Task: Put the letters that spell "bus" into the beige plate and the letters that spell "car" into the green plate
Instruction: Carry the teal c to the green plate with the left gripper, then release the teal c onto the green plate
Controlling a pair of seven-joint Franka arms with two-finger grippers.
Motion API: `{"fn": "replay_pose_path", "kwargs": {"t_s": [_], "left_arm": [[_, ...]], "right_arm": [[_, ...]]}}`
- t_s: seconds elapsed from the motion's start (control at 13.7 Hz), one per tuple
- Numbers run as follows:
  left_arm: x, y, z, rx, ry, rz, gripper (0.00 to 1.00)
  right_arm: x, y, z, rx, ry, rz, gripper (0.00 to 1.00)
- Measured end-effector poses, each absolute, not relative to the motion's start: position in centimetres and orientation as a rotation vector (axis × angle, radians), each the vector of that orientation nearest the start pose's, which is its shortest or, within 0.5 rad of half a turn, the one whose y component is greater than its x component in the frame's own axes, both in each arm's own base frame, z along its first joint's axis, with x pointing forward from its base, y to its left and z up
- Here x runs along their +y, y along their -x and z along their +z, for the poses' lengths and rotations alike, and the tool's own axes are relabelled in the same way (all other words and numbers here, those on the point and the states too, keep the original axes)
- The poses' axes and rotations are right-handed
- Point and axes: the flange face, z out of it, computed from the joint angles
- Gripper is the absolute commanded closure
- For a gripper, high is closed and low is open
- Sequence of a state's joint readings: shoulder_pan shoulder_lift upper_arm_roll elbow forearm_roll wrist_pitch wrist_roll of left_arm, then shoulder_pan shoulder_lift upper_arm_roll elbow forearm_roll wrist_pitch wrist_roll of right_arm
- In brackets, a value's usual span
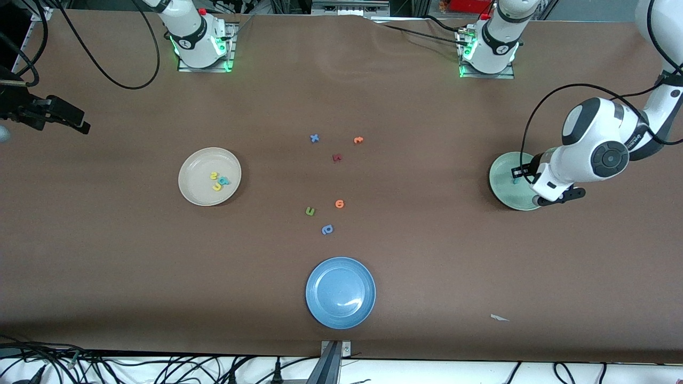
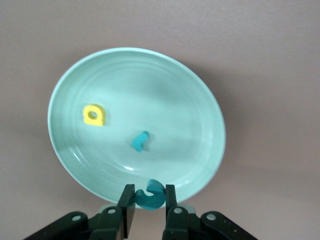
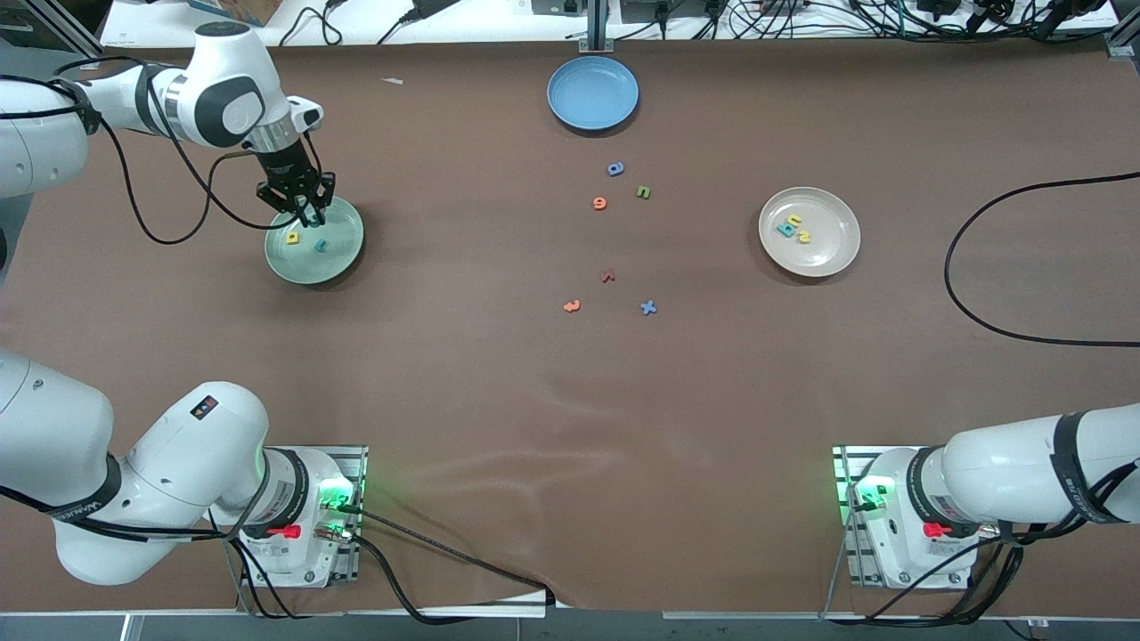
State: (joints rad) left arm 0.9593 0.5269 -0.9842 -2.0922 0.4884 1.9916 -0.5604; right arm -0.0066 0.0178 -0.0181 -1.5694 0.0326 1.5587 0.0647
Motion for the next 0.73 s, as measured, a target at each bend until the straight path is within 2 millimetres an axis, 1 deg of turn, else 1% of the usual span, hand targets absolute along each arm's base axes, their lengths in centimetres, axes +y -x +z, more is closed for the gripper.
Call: {"fn": "replay_pose_path", "kwargs": {"t_s": [0.07, 0.15, 0.22, 0.29, 0.44, 0.51, 0.59, 0.66, 0.73], "left_arm": [[1.9, -53.9, 23.8, -0.353, 3.034, 0.493, 0.67], [2.0, -53.9, 23.1, -0.357, 3.048, 0.496, 0.33], [2.0, -53.9, 22.7, -0.364, 3.056, 0.501, 0.07], [1.9, -54.0, 22.6, -0.370, 3.060, 0.499, 0.00], [2.3, -54.8, 23.5, -0.389, 3.066, 0.463, 0.00], [2.7, -55.7, 24.4, -0.405, 3.068, 0.432, 0.00], [3.2, -56.7, 25.8, -0.421, 3.060, 0.413, 0.00], [3.7, -57.8, 27.7, -0.430, 3.044, 0.409, 0.00], [4.0, -58.7, 30.1, -0.428, 3.026, 0.414, 0.00]], "right_arm": [[-1.0, -55.8, 61.4, 0.139, 3.107, 0.045, 0.00], [-1.0, -55.9, 61.4, 0.139, 3.108, 0.042, 0.00], [-1.0, -55.9, 61.5, 0.139, 3.108, 0.036, 0.00], [-1.0, -55.9, 61.5, 0.139, 3.108, 0.033, 0.00], [-1.0, -56.0, 61.5, 0.139, 3.109, 0.029, 0.00], [-1.0, -56.0, 61.5, 0.138, 3.109, 0.024, 0.00], [-1.0, -56.1, 61.5, 0.137, 3.109, 0.013, 0.00], [-0.9, -56.2, 61.5, 0.135, 3.110, 0.006, 0.00], [-0.9, -56.3, 61.4, 0.134, 3.111, 0.004, 0.00]]}}
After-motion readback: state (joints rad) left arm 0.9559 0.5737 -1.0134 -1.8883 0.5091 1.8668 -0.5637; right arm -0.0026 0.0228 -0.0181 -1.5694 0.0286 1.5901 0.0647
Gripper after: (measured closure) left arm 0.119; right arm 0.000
